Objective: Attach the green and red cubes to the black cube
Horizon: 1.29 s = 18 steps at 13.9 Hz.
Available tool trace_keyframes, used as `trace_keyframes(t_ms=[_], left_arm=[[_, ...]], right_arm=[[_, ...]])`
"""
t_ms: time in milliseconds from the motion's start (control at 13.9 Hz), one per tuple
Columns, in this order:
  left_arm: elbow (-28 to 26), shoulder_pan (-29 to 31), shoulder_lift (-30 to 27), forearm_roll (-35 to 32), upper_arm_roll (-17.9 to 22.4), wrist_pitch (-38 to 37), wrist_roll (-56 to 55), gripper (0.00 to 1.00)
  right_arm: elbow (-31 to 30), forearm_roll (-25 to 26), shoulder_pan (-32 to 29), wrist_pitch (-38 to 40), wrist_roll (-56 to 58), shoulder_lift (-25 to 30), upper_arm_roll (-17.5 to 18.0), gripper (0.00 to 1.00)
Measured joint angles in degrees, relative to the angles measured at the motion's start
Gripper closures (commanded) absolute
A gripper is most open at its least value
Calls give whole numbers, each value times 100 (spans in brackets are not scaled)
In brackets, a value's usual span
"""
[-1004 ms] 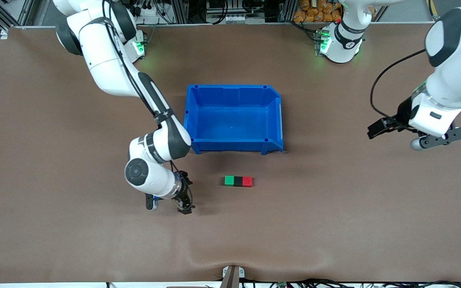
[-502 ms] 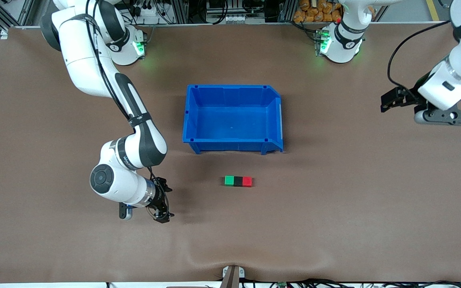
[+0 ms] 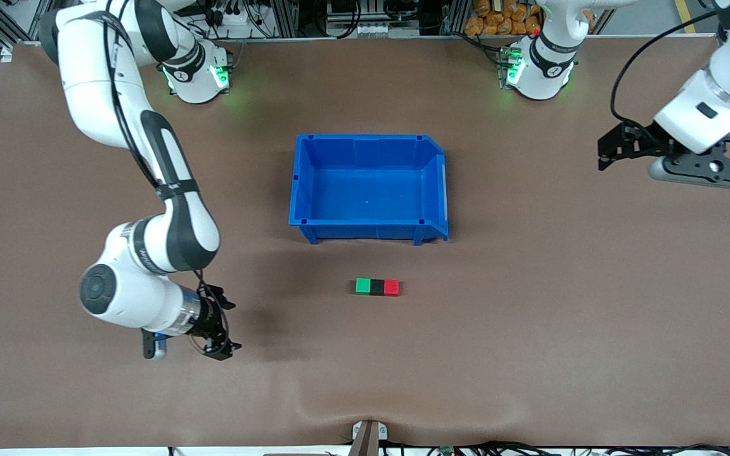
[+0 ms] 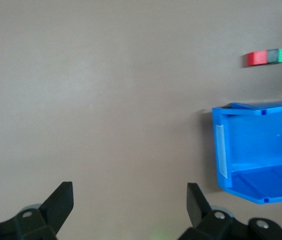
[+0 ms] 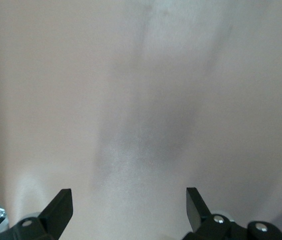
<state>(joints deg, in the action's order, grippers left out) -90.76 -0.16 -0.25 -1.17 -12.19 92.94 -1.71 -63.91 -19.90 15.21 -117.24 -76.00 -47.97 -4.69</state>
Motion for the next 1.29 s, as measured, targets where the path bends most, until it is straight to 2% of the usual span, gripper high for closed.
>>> trace_keyframes(t_ms=[430, 932, 1291], left_arm=[[134, 33, 3, -10, -13, -150, 0, 0], [230, -49, -38, -10, 7, -465, 1, 0], [233, -224, -61, -12, 361, -494, 27, 0]], right_arm=[[-20, 107, -110, 527, 992, 483, -5, 0], [-358, 131, -718, 1099, 2619, 1328, -7, 0], [-558, 466, -1050, 1995, 3828, 2022, -9, 0]])
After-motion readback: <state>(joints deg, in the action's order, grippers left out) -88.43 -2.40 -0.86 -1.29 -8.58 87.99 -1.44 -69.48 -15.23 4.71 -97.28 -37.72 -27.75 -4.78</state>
